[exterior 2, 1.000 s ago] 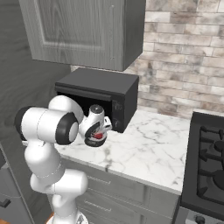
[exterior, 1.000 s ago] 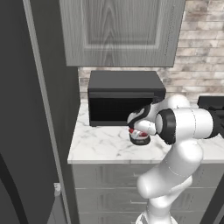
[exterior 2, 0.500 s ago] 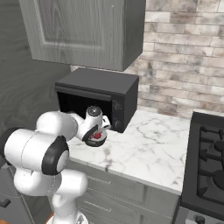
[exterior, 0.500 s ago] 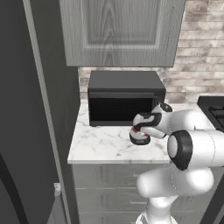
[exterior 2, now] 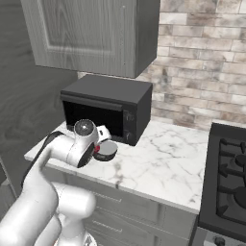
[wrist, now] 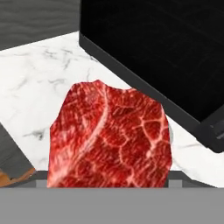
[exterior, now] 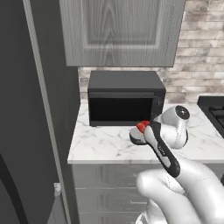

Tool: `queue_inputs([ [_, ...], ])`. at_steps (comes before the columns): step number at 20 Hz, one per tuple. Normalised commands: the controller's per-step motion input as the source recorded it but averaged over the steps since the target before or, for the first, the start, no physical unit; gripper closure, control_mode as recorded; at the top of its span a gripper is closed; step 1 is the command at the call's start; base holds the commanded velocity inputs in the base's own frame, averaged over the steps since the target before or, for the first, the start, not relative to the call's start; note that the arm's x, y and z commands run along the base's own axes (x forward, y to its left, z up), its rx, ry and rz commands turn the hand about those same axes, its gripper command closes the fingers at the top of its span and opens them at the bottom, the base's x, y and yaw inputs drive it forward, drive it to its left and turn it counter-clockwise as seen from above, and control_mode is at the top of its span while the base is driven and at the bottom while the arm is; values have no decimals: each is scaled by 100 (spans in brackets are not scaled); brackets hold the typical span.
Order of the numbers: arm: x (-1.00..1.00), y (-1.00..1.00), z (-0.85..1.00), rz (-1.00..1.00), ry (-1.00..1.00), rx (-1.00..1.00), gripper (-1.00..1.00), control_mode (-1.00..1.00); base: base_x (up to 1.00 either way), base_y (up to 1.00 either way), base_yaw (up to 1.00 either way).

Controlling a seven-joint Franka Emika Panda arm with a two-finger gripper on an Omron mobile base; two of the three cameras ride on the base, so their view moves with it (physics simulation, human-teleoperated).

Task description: Take the steak from the fridge and place it on the digital scale on the counter by the fridge. Wait a few seconds for a reading, then move it to the plate on the dining counter.

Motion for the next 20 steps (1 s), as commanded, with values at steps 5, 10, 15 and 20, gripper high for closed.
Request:
queue_inputs([
  [5, -70, 10, 100, 0, 16, 6, 100, -100, 0, 0, 0],
  [10, -46, 10, 100, 0, 30, 5, 100, -100, 0, 0, 0],
  [15, -26, 3, 94, 0, 27, 2, 100, -100, 0, 0, 0],
  [20, -9, 0, 43, 0, 13, 0, 100, 100, -12, 0, 0],
])
